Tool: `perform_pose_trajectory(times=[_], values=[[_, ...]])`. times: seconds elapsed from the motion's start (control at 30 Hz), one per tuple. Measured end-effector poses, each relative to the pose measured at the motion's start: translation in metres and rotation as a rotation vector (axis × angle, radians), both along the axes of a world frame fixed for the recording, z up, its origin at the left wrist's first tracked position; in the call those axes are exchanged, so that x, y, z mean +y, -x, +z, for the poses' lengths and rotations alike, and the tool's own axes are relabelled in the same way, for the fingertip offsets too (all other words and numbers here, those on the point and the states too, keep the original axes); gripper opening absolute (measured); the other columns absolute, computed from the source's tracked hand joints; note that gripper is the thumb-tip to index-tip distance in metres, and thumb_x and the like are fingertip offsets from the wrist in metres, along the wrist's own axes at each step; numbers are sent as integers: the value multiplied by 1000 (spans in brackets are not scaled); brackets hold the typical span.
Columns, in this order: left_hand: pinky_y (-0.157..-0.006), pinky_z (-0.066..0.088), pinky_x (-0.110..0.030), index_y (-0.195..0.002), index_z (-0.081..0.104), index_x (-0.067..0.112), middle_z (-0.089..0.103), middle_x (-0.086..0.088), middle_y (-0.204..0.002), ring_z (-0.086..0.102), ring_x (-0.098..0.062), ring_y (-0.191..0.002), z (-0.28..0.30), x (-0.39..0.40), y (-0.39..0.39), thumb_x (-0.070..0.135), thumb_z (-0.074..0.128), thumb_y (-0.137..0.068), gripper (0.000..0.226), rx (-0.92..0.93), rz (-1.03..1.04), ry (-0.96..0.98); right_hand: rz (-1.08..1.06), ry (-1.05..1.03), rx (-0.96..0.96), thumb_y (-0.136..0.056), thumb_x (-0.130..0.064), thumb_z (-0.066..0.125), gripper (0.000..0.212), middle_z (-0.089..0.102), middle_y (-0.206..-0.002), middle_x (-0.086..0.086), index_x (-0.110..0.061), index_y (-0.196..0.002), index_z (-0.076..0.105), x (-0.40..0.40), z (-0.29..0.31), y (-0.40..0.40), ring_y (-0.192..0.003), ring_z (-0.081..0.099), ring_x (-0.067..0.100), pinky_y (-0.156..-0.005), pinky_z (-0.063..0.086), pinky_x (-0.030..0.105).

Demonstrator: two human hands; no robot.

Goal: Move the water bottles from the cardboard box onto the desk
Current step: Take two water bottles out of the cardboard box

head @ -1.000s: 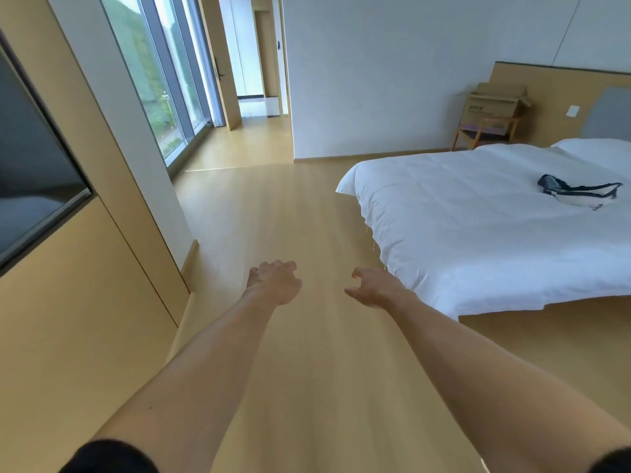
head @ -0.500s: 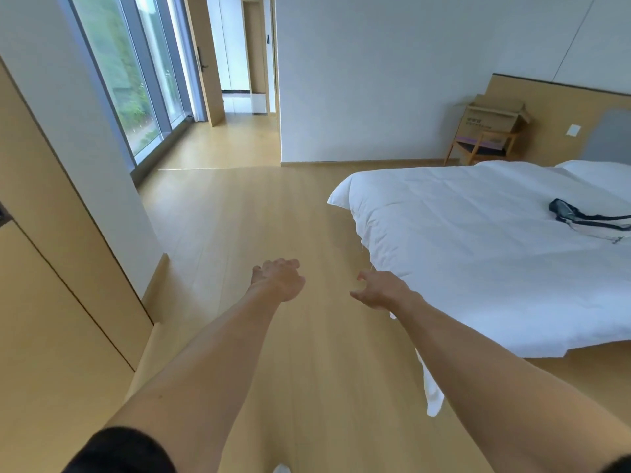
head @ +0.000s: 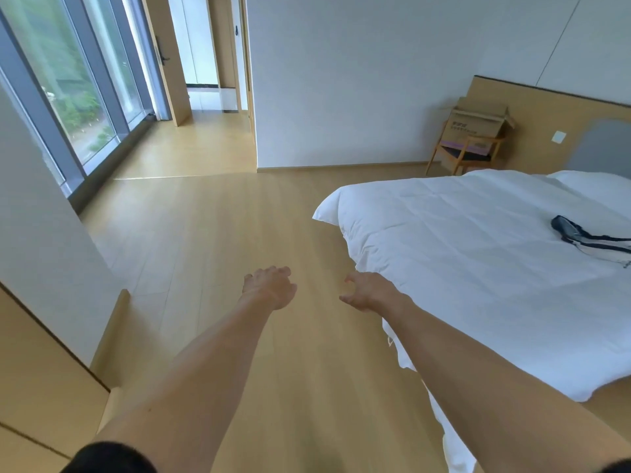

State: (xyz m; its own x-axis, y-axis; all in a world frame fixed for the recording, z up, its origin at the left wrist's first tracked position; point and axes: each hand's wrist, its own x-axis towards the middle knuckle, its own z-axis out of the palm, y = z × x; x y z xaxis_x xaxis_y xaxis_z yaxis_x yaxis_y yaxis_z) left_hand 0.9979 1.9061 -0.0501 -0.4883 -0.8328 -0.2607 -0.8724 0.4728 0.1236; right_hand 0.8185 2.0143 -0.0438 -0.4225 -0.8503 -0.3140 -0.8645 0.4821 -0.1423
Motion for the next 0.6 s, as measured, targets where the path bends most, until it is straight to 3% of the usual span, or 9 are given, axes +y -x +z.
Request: perform_pose_trajectory(times=[0.37, 0.6], values=[[-113, 30, -42, -151, 39, 29, 43, -5, -153, 40, -28, -140, 8, -180, 87, 46, 37, -104, 50, -14, 43, 52, 38, 34, -93, -100, -50, 48, 60, 49, -148, 3, -26, -153, 34, -198, -18, 103, -134, 47, 24, -101, 44, 36], [-114, 29, -43, -152, 36, 31, 41, -5, -155, 38, -28, -141, 35, -304, 166, 47, 37, -104, 51, 2, 121, 55, 101, 76, -67, -100, -55, 42, 61, 47, -151, 3, -33, -155, 28, -334, 0, 184, -136, 46, 28, -107, 43, 42]])
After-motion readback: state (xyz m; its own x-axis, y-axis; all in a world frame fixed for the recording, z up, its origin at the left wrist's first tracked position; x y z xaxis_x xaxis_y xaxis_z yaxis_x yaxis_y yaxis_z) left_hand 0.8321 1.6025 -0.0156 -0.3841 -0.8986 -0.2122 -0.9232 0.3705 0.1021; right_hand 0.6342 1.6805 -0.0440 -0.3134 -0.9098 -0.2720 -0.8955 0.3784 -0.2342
